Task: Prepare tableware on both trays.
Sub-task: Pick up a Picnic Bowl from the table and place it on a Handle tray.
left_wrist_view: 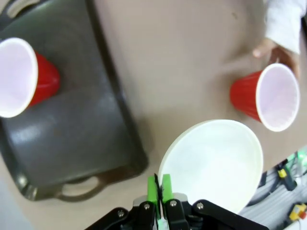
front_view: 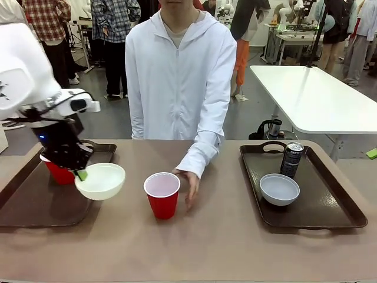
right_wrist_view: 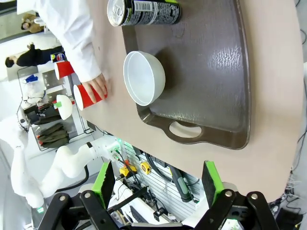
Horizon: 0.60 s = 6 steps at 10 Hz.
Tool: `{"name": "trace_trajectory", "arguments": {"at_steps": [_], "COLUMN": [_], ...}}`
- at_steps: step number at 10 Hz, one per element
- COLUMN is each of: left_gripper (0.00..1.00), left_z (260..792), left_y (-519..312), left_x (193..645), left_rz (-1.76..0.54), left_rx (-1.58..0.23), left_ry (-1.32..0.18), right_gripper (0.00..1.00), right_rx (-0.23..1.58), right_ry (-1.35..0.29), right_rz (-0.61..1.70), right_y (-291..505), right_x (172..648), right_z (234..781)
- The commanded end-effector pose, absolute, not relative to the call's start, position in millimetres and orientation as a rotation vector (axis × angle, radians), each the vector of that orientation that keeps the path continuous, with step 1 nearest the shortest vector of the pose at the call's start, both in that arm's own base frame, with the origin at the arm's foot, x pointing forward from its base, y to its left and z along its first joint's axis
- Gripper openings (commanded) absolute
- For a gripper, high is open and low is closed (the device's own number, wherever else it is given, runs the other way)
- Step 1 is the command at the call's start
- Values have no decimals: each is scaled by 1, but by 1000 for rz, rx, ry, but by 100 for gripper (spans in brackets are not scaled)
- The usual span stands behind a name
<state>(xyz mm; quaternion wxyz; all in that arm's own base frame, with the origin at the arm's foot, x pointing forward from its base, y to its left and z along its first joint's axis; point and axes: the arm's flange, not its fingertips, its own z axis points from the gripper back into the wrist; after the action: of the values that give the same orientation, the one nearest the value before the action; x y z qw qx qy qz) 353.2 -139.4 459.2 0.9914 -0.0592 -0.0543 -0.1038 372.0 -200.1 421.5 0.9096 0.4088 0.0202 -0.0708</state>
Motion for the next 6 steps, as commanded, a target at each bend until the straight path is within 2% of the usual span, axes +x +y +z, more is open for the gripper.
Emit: {"name": "trace_trajectory", "arguments": {"at_steps": [1,3,6], "left_gripper": [0,0,0], "left_z": [463,470,461], "left_y": [-90,-39,3], "left_x": [367,380,395], "left_rz": [-230,-202,-134], "left_rx": [-168,-204,-167], "left_ry": [-83,-109,-123], "right_gripper": [95,95,95], "right_rx": [846,846,846], "right_ry": [39,39,39], "right_rz": [-144,-144,-144], "right_y": [-200,-200,-200], "right_x": [372,372,372], "right_z": [422,422,422]}}
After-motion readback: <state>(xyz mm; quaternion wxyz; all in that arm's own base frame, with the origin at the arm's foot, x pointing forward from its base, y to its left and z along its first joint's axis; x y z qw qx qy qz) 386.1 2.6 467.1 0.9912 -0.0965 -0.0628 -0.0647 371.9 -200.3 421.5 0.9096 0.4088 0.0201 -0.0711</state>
